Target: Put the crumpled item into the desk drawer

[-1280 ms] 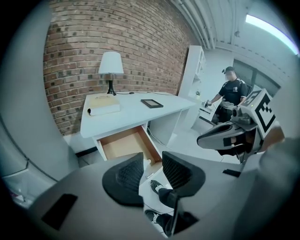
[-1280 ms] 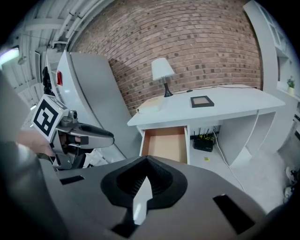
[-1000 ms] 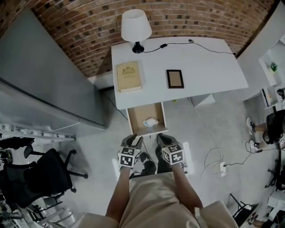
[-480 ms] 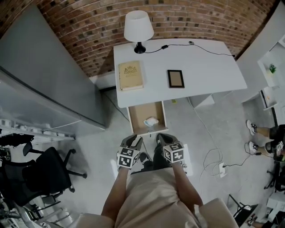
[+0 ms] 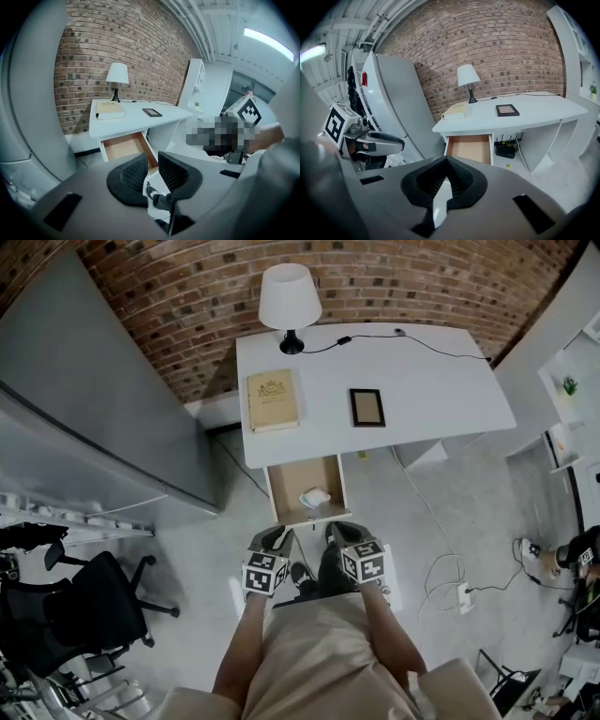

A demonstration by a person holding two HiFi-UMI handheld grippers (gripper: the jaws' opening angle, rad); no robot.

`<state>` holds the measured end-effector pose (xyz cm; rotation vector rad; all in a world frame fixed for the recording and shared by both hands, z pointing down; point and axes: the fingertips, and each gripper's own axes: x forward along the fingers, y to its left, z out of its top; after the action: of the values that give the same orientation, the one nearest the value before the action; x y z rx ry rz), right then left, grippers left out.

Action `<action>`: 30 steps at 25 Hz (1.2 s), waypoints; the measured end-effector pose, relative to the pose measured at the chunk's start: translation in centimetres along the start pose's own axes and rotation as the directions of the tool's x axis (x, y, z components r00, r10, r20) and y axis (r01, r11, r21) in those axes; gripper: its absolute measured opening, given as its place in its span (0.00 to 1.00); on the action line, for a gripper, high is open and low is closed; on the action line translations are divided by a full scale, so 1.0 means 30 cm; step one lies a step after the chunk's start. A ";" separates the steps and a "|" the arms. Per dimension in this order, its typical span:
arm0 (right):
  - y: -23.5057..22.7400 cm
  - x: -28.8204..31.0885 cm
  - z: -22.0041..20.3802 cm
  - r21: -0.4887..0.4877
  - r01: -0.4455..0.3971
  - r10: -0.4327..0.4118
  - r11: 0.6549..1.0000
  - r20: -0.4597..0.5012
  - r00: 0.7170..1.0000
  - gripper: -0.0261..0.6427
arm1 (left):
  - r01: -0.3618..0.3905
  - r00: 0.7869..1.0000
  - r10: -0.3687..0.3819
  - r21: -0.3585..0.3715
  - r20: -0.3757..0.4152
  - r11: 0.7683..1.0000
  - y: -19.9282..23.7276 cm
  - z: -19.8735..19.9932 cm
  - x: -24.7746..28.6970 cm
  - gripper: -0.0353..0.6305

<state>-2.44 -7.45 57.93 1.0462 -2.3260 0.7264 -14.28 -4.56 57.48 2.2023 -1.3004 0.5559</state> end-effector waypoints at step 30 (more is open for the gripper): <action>0.017 0.000 -0.027 0.008 -0.022 0.022 1.000 -0.025 0.999 0.08 | 0.002 1.000 -0.002 -0.010 0.001 1.000 -0.001 0.011 -0.003 0.08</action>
<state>-2.66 -6.65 58.40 1.0108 -2.3182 0.7538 -14.26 -4.68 57.16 2.1956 -1.2979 0.5464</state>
